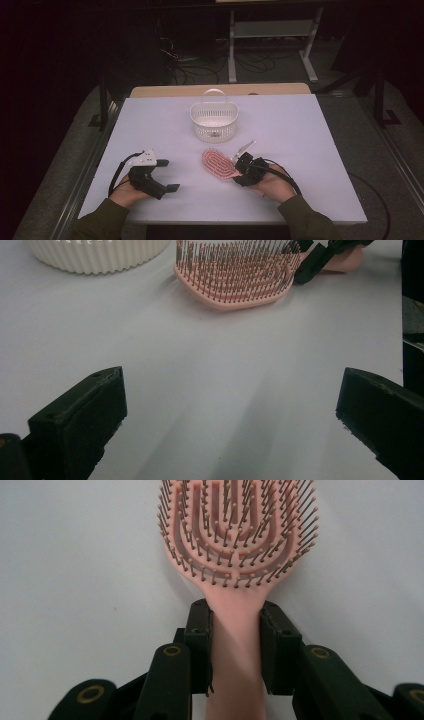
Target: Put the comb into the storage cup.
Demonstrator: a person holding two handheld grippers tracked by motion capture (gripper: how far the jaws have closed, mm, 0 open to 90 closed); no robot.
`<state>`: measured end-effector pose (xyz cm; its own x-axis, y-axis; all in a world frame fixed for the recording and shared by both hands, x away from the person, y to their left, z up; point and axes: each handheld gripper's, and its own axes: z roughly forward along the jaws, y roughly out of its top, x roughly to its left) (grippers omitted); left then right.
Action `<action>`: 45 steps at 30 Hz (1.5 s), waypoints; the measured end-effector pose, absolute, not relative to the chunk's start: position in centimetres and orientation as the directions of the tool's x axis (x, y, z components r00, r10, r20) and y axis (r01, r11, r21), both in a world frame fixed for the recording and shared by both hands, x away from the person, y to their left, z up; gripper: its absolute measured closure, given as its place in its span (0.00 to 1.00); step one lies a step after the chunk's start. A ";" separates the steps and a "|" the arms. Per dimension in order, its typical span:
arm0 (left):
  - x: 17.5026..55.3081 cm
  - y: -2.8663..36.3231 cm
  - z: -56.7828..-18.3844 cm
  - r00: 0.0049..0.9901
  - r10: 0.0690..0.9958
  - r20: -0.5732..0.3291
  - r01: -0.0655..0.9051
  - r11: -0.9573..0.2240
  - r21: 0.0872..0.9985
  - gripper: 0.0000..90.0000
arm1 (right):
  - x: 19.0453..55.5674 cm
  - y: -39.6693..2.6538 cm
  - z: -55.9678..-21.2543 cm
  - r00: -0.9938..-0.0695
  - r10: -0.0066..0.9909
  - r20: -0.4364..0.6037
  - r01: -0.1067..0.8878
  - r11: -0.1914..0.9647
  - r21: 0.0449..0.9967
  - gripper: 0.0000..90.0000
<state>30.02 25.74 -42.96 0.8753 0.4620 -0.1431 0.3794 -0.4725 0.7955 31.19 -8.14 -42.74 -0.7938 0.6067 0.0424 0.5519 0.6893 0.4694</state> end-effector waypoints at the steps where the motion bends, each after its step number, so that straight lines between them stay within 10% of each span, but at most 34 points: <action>1: 30.0 25.7 -43.0 0.875 0.462 -0.144 0.380 -0.471 0.796 0.00 | 31.2 -8.2 -42.7 -0.793 0.607 0.049 0.554 0.684 0.475 0.76; 45: 30.3 25.4 -42.5 0.875 0.458 -0.157 0.380 -0.449 0.809 0.00 | 31.5 -12.0 -39.8 -0.795 0.599 0.097 0.434 0.450 0.781 0.76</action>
<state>30.28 25.41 -42.45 0.8751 0.4578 -0.1570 0.3799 -0.4487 0.8089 31.51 -11.95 -39.82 -0.7947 0.5993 0.0966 0.4340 0.4497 0.7807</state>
